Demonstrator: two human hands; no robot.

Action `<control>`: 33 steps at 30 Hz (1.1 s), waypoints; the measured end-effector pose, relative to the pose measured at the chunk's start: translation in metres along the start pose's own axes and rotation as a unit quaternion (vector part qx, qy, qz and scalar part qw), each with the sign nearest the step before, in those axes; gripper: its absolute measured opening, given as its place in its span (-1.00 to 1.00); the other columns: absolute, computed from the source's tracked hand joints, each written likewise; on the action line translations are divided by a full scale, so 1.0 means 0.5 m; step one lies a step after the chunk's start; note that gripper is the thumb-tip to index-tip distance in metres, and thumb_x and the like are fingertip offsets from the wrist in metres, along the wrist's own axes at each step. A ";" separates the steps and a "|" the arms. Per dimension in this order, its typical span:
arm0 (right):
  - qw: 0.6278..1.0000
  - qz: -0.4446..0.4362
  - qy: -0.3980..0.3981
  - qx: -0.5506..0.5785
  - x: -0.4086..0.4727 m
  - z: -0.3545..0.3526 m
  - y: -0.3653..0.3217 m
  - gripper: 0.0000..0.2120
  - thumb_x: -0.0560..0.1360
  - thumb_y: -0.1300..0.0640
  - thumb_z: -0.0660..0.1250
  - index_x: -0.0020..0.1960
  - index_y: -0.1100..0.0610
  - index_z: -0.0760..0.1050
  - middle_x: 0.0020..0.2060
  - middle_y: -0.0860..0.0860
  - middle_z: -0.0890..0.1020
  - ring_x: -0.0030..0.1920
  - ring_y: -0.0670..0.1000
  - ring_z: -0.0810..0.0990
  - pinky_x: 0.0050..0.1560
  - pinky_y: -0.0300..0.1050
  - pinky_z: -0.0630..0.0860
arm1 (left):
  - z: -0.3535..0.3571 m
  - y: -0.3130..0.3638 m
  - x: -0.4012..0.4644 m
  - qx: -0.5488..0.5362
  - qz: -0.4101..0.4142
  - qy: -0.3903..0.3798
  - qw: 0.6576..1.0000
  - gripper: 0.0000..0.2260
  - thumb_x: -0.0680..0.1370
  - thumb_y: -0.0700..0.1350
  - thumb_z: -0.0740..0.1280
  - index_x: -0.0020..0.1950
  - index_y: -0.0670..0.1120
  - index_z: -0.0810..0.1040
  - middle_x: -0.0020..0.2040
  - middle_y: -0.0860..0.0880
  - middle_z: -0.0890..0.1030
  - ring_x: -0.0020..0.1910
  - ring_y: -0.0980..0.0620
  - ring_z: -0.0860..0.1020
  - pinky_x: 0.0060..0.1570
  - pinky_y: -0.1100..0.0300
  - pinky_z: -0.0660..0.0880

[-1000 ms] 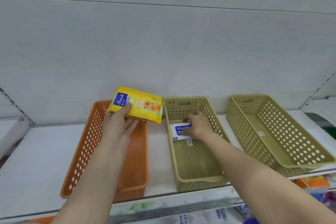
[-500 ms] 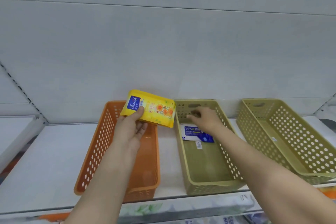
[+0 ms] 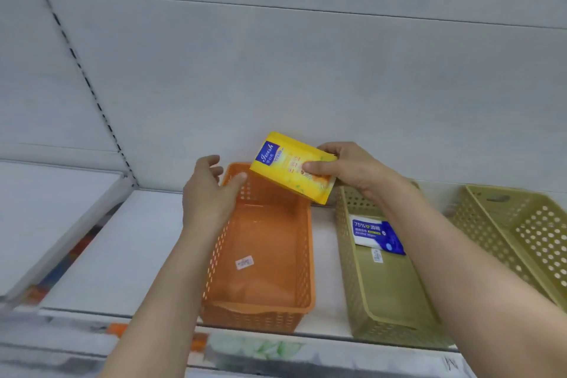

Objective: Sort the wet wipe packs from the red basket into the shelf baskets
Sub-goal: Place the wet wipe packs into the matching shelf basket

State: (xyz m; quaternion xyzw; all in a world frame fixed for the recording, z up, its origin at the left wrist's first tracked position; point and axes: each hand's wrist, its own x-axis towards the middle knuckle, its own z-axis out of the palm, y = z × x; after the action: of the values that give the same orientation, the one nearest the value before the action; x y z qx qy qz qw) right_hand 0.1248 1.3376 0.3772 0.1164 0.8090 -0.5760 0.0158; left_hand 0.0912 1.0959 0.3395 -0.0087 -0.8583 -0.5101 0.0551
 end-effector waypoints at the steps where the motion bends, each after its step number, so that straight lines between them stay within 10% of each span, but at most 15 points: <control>1: 1.000 0.001 -0.004 -0.017 0.007 0.012 -0.005 -0.70 0.40 0.15 0.55 0.11 0.14 0.59 -0.18 0.01 0.68 -0.28 -0.10 0.66 -0.30 -0.23 0.57 | -0.014 -0.018 0.015 0.048 0.001 -0.009 0.999 -0.49 0.47 0.07 0.44 0.37 -0.04 0.43 0.20 -0.02 0.57 0.18 -0.04 0.52 0.18 0.02 0.44; 9: 0.897 0.044 -0.065 -0.436 0.059 0.169 -0.034 -0.52 0.42 -0.06 0.49 0.28 0.09 0.55 0.13 0.04 0.65 0.12 0.06 0.60 -0.10 -0.20 0.40 | -0.049 -0.082 0.065 -0.188 -0.192 -0.270 0.924 -0.69 0.53 -0.22 0.40 0.23 0.04 0.56 -0.10 -0.09 0.71 -0.22 -0.01 0.64 -0.27 0.17 0.54; 19: 0.840 0.039 0.012 -0.541 0.103 0.251 0.060 -0.30 0.42 -0.11 0.45 0.50 -0.16 0.28 0.38 0.02 0.46 0.39 0.14 0.32 0.28 0.07 0.43 | -0.040 -0.126 0.097 -0.264 -0.194 -0.305 0.894 -0.71 0.54 -0.19 0.40 0.23 0.05 0.54 -0.06 -0.17 0.71 -0.15 -0.09 0.66 0.02 -0.07 0.61; 25: 0.777 0.026 0.007 -0.629 0.101 0.269 0.079 -0.42 0.42 -0.28 0.39 0.38 -0.11 0.44 0.31 -0.02 0.52 0.34 0.09 0.38 0.20 0.06 0.37 | -0.037 -0.133 0.097 -0.272 -0.178 -0.302 0.896 -0.67 0.55 -0.18 0.39 0.29 0.03 0.50 -0.06 -0.15 0.70 -0.25 0.01 0.68 -0.36 0.18 0.57; 33: 0.857 0.074 -0.121 -0.495 0.115 0.256 0.082 -0.15 0.34 -0.30 0.48 0.52 -0.08 0.27 0.45 -0.01 0.41 0.44 0.12 0.37 0.41 0.07 0.35 | -0.027 -0.133 0.070 -0.248 -0.143 -0.234 0.929 -0.72 0.57 -0.09 0.37 0.28 0.06 0.54 -0.03 -0.16 0.67 -0.14 -0.06 0.69 -0.22 0.04 0.64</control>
State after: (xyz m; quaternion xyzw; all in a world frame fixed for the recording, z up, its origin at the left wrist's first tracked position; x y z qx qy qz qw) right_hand 0.0634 1.2403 0.2867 0.0824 0.9680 -0.1059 0.2120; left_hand 0.0526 1.0507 0.2913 -0.0182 -0.6854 -0.6922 -0.2252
